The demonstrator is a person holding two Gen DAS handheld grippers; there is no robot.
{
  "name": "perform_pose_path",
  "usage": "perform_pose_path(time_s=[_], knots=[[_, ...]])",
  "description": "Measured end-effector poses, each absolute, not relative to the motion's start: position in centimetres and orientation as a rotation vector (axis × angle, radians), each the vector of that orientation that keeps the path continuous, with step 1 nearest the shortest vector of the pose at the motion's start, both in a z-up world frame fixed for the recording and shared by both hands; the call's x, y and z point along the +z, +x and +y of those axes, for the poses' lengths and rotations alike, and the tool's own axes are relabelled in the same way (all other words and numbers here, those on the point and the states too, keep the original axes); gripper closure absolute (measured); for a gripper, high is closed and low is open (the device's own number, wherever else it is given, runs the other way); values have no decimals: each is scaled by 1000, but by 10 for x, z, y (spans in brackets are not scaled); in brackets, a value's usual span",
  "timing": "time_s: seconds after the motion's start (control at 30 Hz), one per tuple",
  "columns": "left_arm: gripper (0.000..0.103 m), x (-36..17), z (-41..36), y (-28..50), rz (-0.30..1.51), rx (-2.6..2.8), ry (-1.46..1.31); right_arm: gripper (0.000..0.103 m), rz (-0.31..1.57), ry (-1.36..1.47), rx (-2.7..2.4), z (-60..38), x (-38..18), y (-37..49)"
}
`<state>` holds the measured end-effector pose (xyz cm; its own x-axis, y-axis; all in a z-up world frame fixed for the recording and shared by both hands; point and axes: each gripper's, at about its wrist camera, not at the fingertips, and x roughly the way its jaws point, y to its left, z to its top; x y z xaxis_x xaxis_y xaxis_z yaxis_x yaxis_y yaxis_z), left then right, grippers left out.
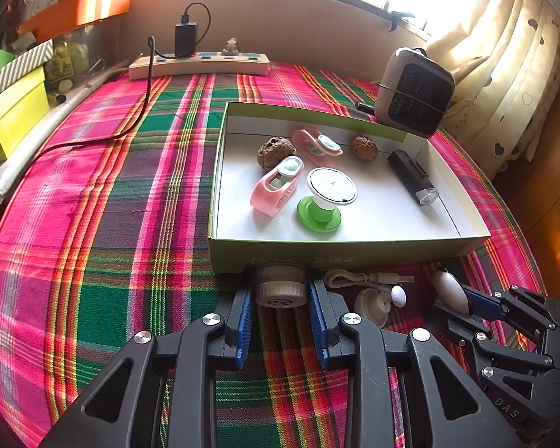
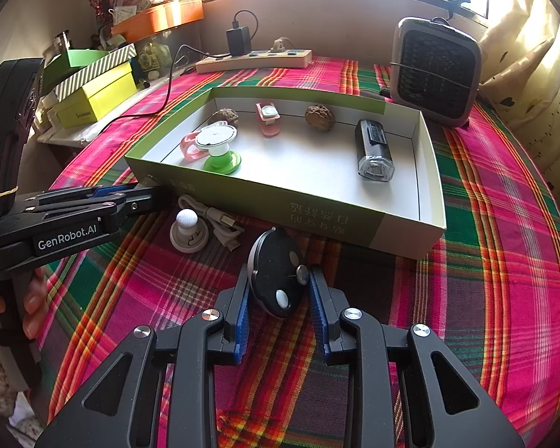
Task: Organize objects
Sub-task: 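Close right tool on the black dotted disc while left tool closes on the white cylinder, then carry the black disc in right tool and white cylinder in left tool over the box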
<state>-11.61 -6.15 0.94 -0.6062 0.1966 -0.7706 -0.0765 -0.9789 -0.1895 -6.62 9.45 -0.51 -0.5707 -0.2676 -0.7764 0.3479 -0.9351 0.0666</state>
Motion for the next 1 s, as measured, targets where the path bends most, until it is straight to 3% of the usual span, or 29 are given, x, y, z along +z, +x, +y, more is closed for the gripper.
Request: perform_pose_path(time_s=[1.0], knots=[[78, 38, -59, -107, -205, 2679, -1208, 74, 105, 1146, -2531, 101, 18, -60]])
